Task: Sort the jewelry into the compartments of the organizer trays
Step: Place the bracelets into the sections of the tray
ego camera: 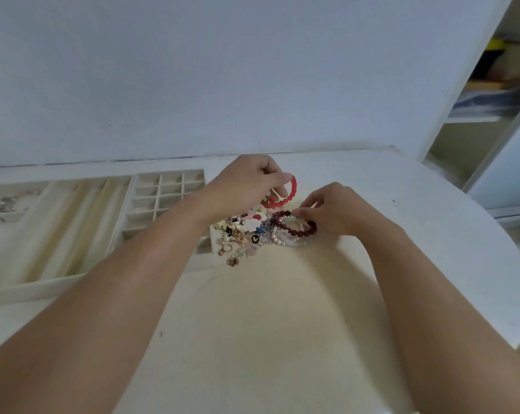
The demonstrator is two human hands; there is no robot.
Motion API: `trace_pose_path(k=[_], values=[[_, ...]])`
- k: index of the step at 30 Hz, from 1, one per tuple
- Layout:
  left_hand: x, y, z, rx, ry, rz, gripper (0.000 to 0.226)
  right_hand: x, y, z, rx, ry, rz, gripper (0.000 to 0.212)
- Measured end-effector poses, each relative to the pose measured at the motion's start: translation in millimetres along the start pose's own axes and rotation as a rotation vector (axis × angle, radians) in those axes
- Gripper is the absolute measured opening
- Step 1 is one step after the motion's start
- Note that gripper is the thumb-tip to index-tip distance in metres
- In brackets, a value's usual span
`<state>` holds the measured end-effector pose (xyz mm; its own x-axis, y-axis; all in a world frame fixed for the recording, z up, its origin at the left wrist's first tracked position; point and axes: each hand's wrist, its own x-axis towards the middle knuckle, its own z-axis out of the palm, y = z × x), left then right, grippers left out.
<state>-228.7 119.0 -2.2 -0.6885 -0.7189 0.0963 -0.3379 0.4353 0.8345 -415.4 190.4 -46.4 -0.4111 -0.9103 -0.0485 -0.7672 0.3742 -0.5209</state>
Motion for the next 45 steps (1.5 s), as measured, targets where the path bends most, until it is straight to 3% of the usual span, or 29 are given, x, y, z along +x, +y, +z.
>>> trace_pose_path(k=[12,19,26,35,45], values=[[-1,-3,-2,-0.046,0.077,0.021,0.022,-6,-6,2,0.107,-0.064,-0.020,0.024],[2,-5,-10,-0.082,0.175,0.068,0.019,-11,-9,-14,0.561,-0.022,-0.153,0.020],[-20,-10,-45,-0.292,0.275,0.049,0.016,-19,-34,-3,0.797,0.088,-0.350,0.016],[-99,-76,-166,-0.438,0.467,-0.060,0.017,-27,-151,42,0.671,0.060,-0.566,0.005],[-163,-154,-263,-0.632,0.660,-0.193,0.012,-27,-313,125,0.736,-0.039,-0.644,0.006]])
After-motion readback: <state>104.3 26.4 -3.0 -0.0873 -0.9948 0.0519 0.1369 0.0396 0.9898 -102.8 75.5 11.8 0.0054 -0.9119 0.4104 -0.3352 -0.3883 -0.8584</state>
